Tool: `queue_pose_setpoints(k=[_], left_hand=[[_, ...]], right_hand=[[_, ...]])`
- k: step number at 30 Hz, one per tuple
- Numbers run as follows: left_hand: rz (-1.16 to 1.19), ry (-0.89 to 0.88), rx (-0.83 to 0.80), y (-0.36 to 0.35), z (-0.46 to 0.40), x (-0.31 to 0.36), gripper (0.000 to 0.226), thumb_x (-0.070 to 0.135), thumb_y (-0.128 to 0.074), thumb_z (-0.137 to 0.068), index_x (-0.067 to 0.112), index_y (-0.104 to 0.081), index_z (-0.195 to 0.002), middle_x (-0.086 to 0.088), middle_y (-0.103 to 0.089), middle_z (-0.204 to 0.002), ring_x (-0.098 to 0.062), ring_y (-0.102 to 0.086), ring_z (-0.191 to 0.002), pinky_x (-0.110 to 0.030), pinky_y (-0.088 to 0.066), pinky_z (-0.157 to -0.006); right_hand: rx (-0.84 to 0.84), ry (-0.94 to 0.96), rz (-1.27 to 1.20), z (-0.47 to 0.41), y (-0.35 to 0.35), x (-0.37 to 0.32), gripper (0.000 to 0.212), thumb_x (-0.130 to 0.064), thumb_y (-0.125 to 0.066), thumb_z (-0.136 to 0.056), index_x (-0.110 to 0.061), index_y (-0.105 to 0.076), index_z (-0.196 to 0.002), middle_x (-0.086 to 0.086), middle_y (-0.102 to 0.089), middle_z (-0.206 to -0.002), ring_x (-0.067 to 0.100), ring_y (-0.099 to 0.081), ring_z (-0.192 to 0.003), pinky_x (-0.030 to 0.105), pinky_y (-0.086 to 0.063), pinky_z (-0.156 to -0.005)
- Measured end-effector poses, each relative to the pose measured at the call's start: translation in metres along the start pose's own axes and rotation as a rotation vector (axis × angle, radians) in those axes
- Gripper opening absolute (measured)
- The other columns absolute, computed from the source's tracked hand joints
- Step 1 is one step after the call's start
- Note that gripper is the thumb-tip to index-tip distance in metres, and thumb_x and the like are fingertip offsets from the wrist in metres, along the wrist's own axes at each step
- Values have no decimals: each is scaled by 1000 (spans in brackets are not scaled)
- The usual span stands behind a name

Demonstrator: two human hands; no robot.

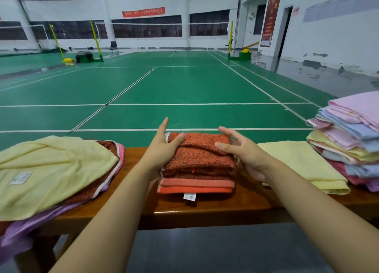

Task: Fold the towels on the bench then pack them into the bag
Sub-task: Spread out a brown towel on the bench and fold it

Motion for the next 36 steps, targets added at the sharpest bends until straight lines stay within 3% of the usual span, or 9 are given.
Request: queue_pose_setpoints(k=[6, 10, 13, 16, 21, 25, 28, 31, 36], left_hand=[[-751, 47, 77, 4, -5, -14, 92, 73, -61, -83, 30, -29, -157, -17, -43, -144, -36, -46, -133, -48, -36, -115], [-714, -188, 116, -16, 10, 6, 52, 59, -57, -94, 25, -58, -133, -9, -50, -129, -29, -48, -127, -43, -38, -111], [-1003, -186, 129, -42, 26, 13, 49, 60, -46, -98, 20, -57, -123, -11, -51, -123, -32, -45, -120, -44, -37, -106], [-997, -311, 28, -62, 41, 17, 43, 57, -54, -94, 18, -49, -110, -8, -55, -115, -30, -47, -113, -43, -40, -99], [-924, -405, -353, -74, 49, 17, 41, 41, -67, -91, 27, -54, -126, 1, -52, -120, -21, -49, -115, -39, -44, -99], [-1072, -460, -153, -54, 36, 13, 29, 18, -57, -93, 36, -62, -115, 3, -52, -122, -23, -47, -118, -40, -40, -97], [-892, -289, 31, -35, 26, 9, 32, 9, -54, -93, 30, -64, -115, -2, -50, -123, -25, -47, -115, -37, -40, -101], [-664, 39, 130, -25, 15, -4, 21, 30, -46, -100, 16, -61, -107, -11, -65, -115, -33, -61, -106, -40, -49, -93], [-726, 153, 154, -32, 8, -14, 78, 80, -33, -91, 10, -68, -92, -12, -65, -88, -36, -64, -91, -38, -45, -73]], right_hand=[[109, -42, 638, 1, 6, 13, 49, -55, -76, -83, -31, -66, -125, -5, -67, -121, 12, -66, -104, 29, -55, -83], [308, 126, 1193, -1, 7, 4, 50, -68, -59, -88, -33, -67, -122, 1, -54, -133, 22, -53, -123, 38, -42, -108], [254, 492, 1136, 1, -5, 0, 36, -55, -50, -97, -29, -69, -115, -2, -49, -146, 18, -44, -135, 39, -34, -115], [-28, 355, 1127, 0, -9, 14, 32, -45, -46, -104, -27, -65, -121, -4, -61, -136, 13, -55, -124, 40, -41, -109], [11, 238, 1217, 4, 1, 10, 36, -38, -41, -107, -17, -70, -112, 4, -68, -116, 23, -60, -111, 37, -44, -96], [275, 167, 1550, 11, 4, -7, 55, -63, -34, -101, -23, -68, -86, 4, -70, -92, 29, -64, -93, 36, -46, -72], [420, 114, 1514, 15, 8, -11, 55, -70, -33, -98, -27, -65, -87, 0, -70, -90, 28, -65, -92, 35, -44, -69], [417, 8, 1365, 10, 15, 4, 47, -73, -40, -94, -31, -61, -96, -3, -68, -101, 25, -64, -98, 37, -49, -78], [373, -42, 1314, 7, 13, 17, 43, -69, -51, -92, -31, -58, -112, 1, -55, -119, 24, -60, -107, 37, -49, -85]])
Point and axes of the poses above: each hand's wrist, its own z-axis away from the middle knuckle, its own y-axis out of the back of the hand, x = y × z, the point moved 4 cm from there along -z, towards the middle knuckle
